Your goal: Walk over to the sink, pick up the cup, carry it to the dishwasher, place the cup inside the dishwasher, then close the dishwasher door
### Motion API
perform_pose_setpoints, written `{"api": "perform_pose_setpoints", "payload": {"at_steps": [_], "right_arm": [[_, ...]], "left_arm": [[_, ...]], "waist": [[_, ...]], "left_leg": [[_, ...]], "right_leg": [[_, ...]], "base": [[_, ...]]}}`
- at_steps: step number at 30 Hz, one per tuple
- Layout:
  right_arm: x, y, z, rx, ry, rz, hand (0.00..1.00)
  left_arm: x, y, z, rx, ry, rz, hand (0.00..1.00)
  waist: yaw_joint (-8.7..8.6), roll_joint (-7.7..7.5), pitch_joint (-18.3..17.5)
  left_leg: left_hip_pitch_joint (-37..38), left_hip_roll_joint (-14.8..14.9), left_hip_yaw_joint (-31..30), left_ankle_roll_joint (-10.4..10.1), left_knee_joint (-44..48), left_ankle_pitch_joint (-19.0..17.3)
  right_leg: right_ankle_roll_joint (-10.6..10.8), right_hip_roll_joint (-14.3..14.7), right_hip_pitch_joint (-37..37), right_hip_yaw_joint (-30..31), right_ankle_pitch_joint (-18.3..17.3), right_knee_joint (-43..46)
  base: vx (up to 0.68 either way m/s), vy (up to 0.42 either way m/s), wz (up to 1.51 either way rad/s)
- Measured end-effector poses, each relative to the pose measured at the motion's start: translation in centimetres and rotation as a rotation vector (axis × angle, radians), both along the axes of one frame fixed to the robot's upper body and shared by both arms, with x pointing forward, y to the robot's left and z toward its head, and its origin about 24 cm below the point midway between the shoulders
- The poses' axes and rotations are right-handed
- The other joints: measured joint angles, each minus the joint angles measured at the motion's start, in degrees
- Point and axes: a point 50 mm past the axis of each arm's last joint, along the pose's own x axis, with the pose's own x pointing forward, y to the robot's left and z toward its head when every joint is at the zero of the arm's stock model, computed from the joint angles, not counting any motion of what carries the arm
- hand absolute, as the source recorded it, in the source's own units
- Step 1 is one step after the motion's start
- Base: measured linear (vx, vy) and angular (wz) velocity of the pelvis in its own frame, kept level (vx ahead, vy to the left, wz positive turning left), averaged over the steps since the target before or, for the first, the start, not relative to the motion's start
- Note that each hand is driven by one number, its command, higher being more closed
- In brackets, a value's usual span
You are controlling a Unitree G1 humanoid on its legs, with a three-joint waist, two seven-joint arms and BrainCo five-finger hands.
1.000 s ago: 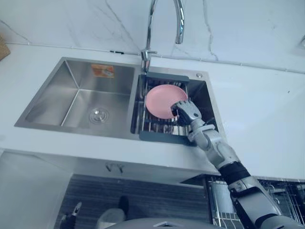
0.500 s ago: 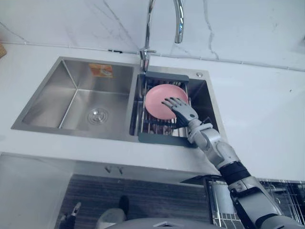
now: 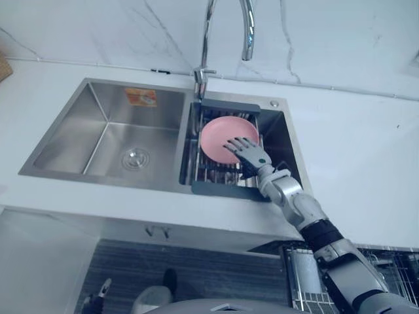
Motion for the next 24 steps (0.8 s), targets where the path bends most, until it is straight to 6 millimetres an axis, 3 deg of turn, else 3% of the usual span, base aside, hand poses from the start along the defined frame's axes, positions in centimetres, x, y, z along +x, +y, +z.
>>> {"api": "perform_pose_setpoints", "payload": {"at_steps": [11,12,19,24], "right_arm": [[1.3,-2.2,-0.7,-0.102,0.009,-0.160,0.00],[1.4,-2.3,-0.7,-0.103,0.010,-0.167,1.00],[1.8,-2.7,-1.5,-0.132,0.057,-0.188,1.00],[1.9,-3.0,-1.5,-0.105,-0.009,-0.200,1.00]], "left_arm": [[0.1,-0.6,-0.2,-0.019,0.032,-0.031,0.00],[0.2,-0.6,-0.2,-0.018,0.031,-0.032,0.00],[1.4,-0.9,0.2,-0.021,0.011,-0.072,0.00],[1.6,-1.1,0.3,-0.037,0.027,-0.087,0.00]], "waist": [[1.68,-0.22,-0.09],[1.87,-0.25,-0.09],[2.34,-0.30,-0.06],[2.75,-0.24,0.01]], "left_leg": [[-0.27,-0.21,-1.34,0.14,-0.01,0.41],[-0.31,-0.24,-1.37,0.15,-0.01,0.42],[-0.72,-0.54,-2.63,0.17,-0.01,0.79],[-0.74,-0.64,-2.72,0.22,-0.01,0.94]], "right_leg": [[-0.06,0.03,0.41,-1.61,-0.06,-0.19],[-0.06,0.02,0.41,-1.65,-0.06,-0.19],[-0.05,-0.09,0.87,-3.12,-0.06,-0.14],[-0.04,-0.19,0.99,-3.24,-0.07,-0.14]], "base": [[-0.01,-0.011,0.07],[0.00,0.000,0.00],[0.00,-0.018,0.09],[-0.01,-0.013,0.02]]}}
